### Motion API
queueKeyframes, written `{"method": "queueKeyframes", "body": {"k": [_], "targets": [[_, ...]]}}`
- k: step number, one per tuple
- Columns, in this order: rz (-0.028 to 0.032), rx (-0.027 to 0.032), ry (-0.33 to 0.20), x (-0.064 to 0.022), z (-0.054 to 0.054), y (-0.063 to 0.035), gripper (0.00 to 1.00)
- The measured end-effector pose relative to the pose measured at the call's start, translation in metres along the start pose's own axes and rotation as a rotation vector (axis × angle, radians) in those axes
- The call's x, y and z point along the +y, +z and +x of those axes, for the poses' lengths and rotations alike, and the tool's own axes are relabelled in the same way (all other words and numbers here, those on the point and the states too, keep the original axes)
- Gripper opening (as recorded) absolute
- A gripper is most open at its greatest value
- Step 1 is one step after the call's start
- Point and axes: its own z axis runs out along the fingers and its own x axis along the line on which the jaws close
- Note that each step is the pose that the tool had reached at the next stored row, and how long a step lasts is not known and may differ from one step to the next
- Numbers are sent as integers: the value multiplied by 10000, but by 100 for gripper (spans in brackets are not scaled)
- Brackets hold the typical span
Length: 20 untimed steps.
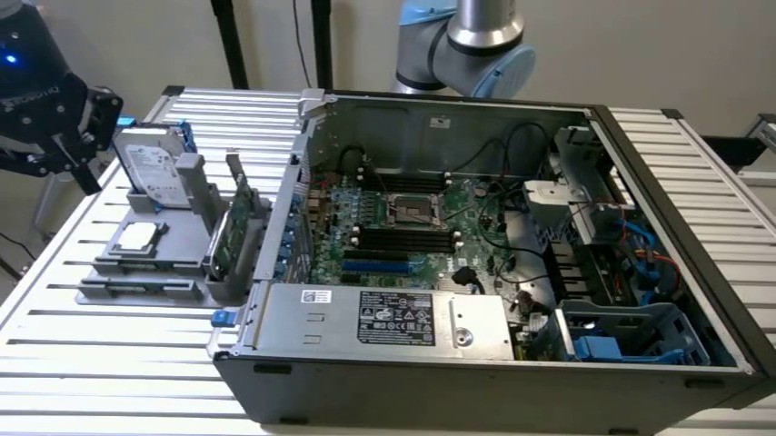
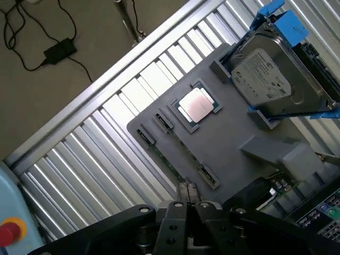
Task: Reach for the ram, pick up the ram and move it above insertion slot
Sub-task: 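Pick up the ram and move it above insertion slot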
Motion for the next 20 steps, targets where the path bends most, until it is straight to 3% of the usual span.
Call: {"method": "queueKeyframes", "body": {"k": [20], "targets": [[0,140,-3651,-1,0,4,11]]}}
